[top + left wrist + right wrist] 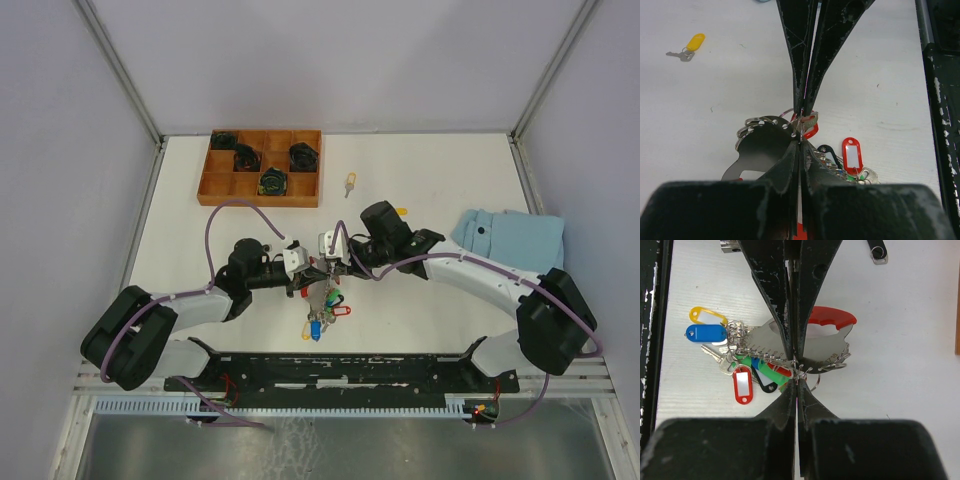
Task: Put the keys on the keyring
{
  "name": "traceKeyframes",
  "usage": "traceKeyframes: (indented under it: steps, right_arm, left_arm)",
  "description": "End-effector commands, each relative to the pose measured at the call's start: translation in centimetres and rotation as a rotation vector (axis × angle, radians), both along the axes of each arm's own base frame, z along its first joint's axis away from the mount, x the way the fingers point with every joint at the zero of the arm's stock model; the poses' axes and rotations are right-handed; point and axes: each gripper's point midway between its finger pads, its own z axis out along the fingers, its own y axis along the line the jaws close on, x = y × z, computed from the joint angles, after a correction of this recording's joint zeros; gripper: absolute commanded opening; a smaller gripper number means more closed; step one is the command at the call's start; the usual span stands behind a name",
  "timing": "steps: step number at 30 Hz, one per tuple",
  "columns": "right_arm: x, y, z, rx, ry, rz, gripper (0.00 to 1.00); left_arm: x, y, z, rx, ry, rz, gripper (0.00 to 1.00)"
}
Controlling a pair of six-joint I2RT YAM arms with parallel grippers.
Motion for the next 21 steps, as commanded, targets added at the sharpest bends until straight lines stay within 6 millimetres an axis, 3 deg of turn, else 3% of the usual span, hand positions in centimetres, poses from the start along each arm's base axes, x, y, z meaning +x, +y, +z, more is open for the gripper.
traceKeyframes:
  steps: [1,21]
  right_arm:
    - [0.28,0.06,1.21,0.031,-0.047,-0.010,0.01]
    - [0.33,0.74,1.59,0.068,-0.038,0.000,0.01]
  left_arm:
    - [0.40,-0.66,2.07,-0.051,-0.063,-0.018,0.03]
    - [0.32,-0.72,2.10,-0.051,-0.061,-0.025,0.03]
